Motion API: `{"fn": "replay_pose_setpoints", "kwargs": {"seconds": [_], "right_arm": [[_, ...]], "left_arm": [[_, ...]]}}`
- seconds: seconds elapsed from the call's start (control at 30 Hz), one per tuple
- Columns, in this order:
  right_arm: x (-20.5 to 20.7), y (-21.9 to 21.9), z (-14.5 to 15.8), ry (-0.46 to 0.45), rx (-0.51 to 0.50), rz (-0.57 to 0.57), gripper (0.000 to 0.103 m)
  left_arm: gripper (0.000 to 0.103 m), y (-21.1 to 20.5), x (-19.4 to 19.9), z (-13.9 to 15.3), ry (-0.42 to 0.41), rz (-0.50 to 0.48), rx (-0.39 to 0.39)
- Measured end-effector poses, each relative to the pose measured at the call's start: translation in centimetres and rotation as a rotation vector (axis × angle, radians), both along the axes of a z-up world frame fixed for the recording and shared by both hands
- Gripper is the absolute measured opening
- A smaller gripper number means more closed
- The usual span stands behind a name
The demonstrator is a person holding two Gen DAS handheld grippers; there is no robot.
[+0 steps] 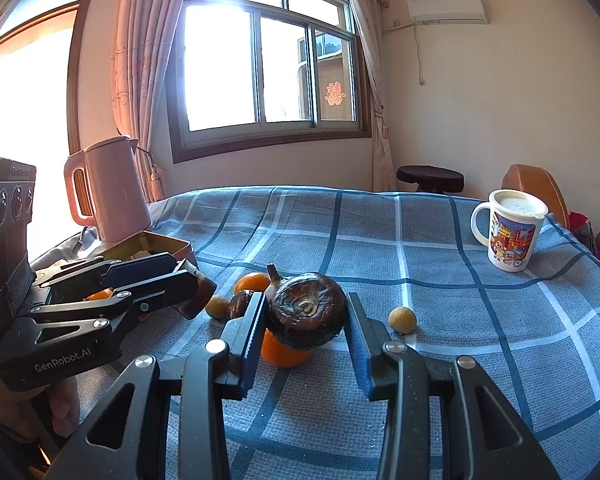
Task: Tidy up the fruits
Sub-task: 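Grasp another halved mangosteen with the left tool while the right tool holds the mangosteen, then lift the mangosteen half with the left tool while the right tool lifts the whole mangosteen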
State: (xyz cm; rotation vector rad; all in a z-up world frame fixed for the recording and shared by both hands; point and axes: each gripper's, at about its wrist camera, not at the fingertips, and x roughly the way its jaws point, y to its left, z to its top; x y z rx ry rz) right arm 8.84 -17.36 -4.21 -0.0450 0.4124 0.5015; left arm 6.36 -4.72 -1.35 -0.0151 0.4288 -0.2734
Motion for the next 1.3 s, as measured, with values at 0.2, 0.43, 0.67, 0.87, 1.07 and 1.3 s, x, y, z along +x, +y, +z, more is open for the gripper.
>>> {"fn": "replay_pose_setpoints", "kwargs": {"seconds": [0.2,0.43,0.67,0.87,1.07,1.3], "right_arm": [[-0.3,0.0,0.0,-0.013,0.001,0.0,0.04],[-0.7,0.0,0.2,-0.043,0.002,0.003,0.04],[-1.3,0.0,0.4,-0.076,0.003,0.005,0.04],[-1.7,0.1,0.5,-0.105,-0.008,0.005,0.04],[-1.9,0.3,0.6,-0.113,-0.007,0.015,0.04],[-2.1,1.0,0.6,-0.12,-0.022,0.026,0.04]], "left_arm": [[0.038,0.1,-0.2,0.1,-0.015,0.007,0.002],[0.038,0.3,-0.8,0.2,-0.04,0.018,0.005],[0.038,0.4,-1.7,0.4,-0.073,0.032,0.018],[0.038,0.5,-2.4,0.5,-0.095,0.043,0.027],[0.038,1.0,-2.5,0.6,-0.098,0.049,0.019],[0.038,1.4,-2.7,0.5,-0.098,0.056,0.015]]}}
